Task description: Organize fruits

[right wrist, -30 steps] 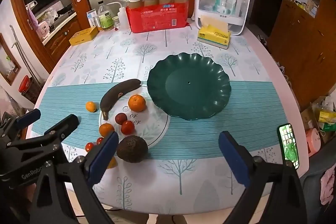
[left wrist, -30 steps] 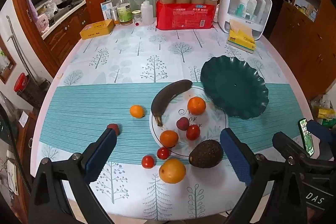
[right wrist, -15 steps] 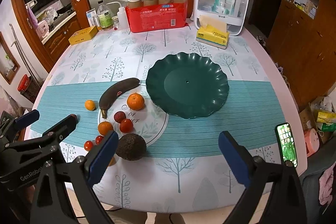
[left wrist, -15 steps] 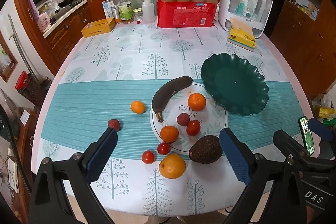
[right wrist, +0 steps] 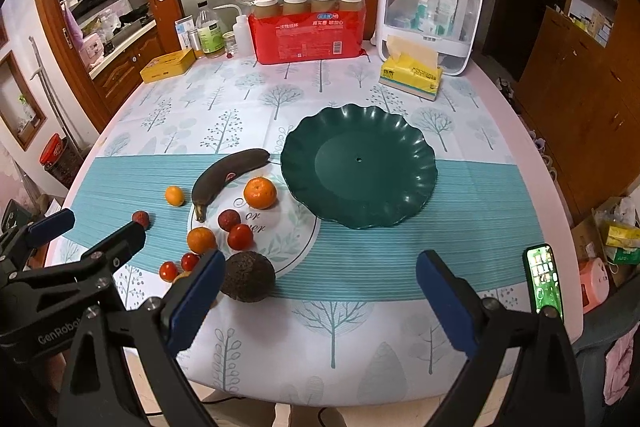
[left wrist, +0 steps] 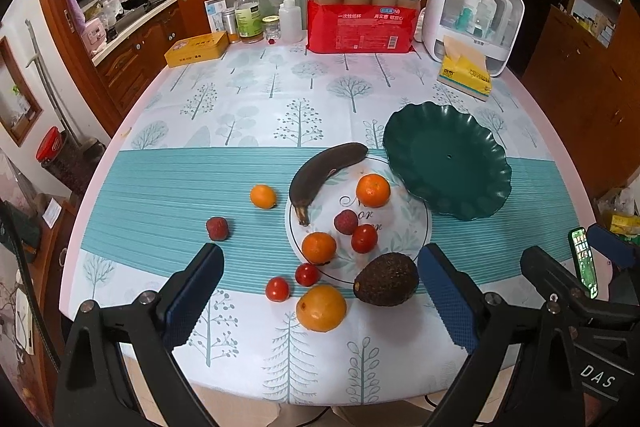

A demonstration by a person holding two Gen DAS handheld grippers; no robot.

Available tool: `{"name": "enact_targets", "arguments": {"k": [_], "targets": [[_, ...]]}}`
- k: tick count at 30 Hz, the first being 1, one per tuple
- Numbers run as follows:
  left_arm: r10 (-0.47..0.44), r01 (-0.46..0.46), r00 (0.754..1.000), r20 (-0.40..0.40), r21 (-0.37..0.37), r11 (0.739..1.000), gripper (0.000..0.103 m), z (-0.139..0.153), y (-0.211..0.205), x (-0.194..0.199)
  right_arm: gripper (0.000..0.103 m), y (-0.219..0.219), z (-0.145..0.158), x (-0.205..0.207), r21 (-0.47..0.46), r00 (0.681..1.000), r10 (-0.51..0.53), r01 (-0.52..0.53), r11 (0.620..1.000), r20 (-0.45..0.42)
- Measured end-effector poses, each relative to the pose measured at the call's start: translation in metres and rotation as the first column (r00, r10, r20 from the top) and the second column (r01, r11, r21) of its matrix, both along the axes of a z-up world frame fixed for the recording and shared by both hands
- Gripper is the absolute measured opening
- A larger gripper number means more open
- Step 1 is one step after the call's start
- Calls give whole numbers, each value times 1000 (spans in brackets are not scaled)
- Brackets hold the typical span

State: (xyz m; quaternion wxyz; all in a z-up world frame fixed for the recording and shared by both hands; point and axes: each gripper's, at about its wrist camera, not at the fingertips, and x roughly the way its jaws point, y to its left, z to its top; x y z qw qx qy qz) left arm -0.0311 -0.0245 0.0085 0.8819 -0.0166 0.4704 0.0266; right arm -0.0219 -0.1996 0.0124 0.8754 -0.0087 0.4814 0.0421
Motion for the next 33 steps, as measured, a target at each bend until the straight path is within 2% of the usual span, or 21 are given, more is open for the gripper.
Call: {"name": "enact_targets", "arguments": {"k": [17, 27, 33], "targets": [[6, -6, 1000, 7, 16, 1000, 96, -1, -4, -3, 97, -6, -1, -3, 12, 1000, 14, -15, 1000, 9], [-40, 40, 999, 9, 10, 999, 97, 4, 21, 25, 97, 14, 3, 11, -3, 1000, -21, 21, 1000, 7], [-69, 69, 997, -14, -18, 997, 97, -5, 38, 41, 97, 31, -4, 24, -25, 998, -49, 48, 999, -37]]}}
